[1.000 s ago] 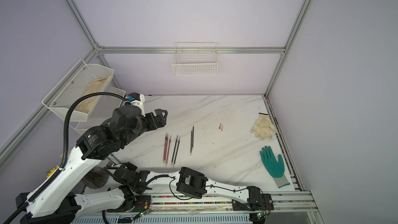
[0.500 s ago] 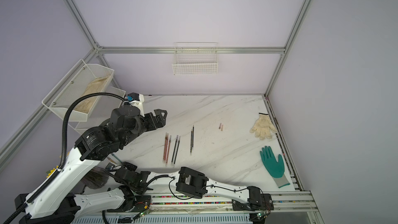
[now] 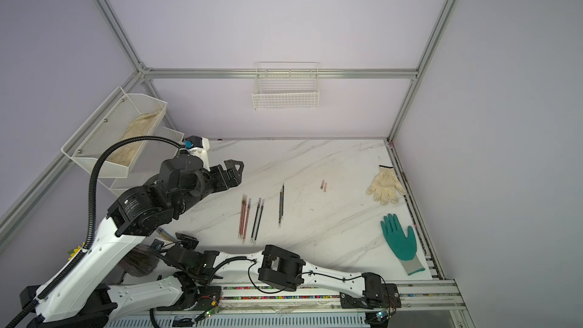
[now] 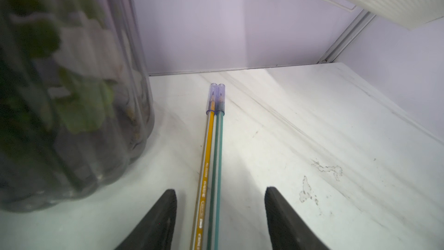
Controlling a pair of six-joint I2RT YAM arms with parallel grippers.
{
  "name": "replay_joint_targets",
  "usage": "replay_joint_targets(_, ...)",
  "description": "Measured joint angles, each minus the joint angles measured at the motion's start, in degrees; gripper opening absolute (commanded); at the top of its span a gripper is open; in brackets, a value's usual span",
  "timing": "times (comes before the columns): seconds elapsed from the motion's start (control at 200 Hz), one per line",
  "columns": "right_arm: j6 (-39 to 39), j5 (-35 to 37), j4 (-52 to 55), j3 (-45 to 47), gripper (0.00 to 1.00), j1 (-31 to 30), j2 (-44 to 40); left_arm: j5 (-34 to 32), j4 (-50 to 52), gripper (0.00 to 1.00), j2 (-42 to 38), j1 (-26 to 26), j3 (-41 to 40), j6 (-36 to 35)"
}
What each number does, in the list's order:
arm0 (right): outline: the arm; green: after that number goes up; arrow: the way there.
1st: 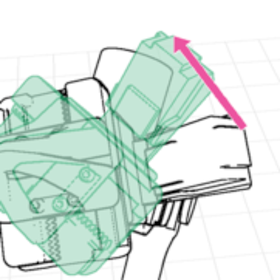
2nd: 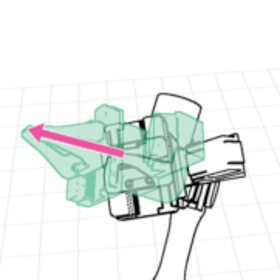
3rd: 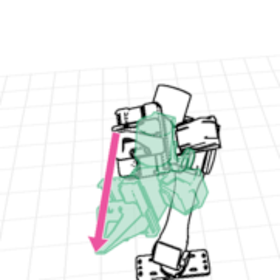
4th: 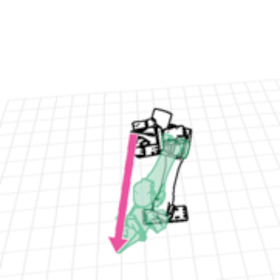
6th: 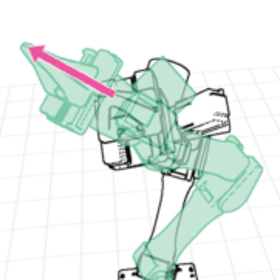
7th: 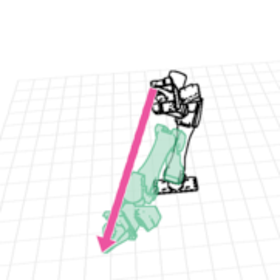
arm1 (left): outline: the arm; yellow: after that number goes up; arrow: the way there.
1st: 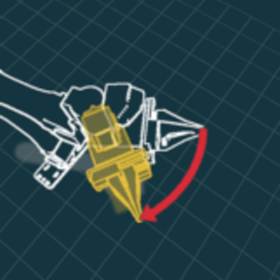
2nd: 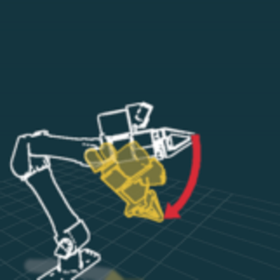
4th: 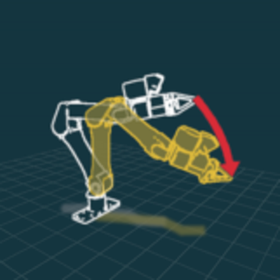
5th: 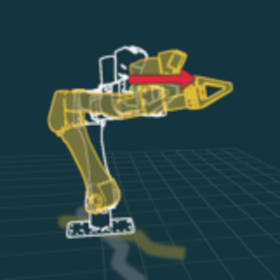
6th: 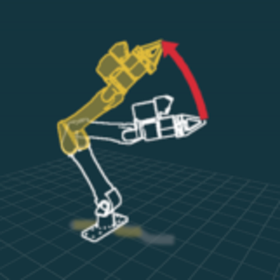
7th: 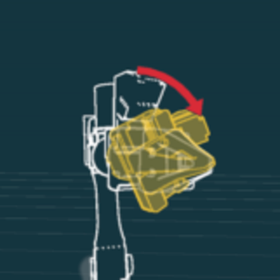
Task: Remove the protective cover of the pencils
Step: Adjust the pencil at the center of the board.
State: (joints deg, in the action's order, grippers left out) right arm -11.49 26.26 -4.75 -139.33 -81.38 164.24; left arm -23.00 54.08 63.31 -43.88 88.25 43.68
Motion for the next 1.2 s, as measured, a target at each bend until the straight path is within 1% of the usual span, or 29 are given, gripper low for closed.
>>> replay_joint_targets(0.2, 5.7, -6.4, 0.4, 2.1, 0.60, 1.0, -0.2, 0.0, 0.0, 0.98, -0.4, 0.0, 0.0, 0.0)
replay_joint_targets(0.36, 9.1, -9.2, 0.8, 2.3, 0.60, 1.9, -0.3, 0.0, 0.0, 0.98, -0.6, 0.3, 0.0, 0.0)
replay_joint_targets(0.685, 10.4, -9.6, 1.2, 2.2, 0.59, 2.2, -0.3, 0.0, 0.0, 0.98, -0.8, 0.4, 0.0, 0.0)
replay_joint_targets(0.76, 10.3, -8.9, 1.2, 2.2, 0.62, 2.2, -0.3, 0.0, 0.0, 0.98, -0.8, 0.4, 0.0, 0.0)
replay_joint_targets(0.82, 9.8, -7.9, 0.9, 2.7, 0.62, 2.1, -0.6, 0.0, 0.0, 0.98, -0.8, 0.4, 0.0, 0.0)
replay_joint_targets(0.85, 9.6, -7.5, 0.6, 3.2, 0.59, 2.0, -0.8, 0.0, 0.0, 0.98, -0.8, 0.4, 0.0, 0.0)
replay_joint_targets(0.88, 9.2, -7.0, 0.5, 3.4, 0.54, 2.0, -1.0, 0.0, 0.0, 0.98, -0.8, 0.4, 0.0, 0.0)
replay_joint_targets(0.93, 8.5, -6.4, 0.7, 3.4, 0.35, 2.1, -1.0, 0.0, 0.0, 0.98, -0.8, 0.4, 0.0, 0.0)
replay_joint_targets(0.945, 8.5, -6.4, 0.7, 3.3, 0.30, 2.1, -1.0, 0.0, 0.0, 0.98, -0.8, 0.4, 0.0, 0.0)
replay_joint_targets(0.96, 8.6, -6.5, 0.9, 3.1, 0.28, 2.1, -1.0, 0.0, 0.0, 0.98, -0.8, 0.4, 0.0, 0.0)
replay_joint_targets(1.01, 8.3, -6.4, 2.2, 2.5, 0.27, 2.2, -1.0, 0.0, 0.0, 0.98, -0.8, 0.4, 0.0, -0.1)
replay_joint_targets(1.075, 7.9, -6.5, 3.1, 1.7, 0.30, 2.4, -1.0, 0.0, 0.0, 0.98, -0.8, 0.4, 0.0, -0.1)
replay_joint_targets(1.2, 8.3, -6.9, 3.2, 1.2, 0.29, 2.6, -1.0, 0.0, 0.0, 0.98, -0.8, 0.4, 0.0, -0.5)
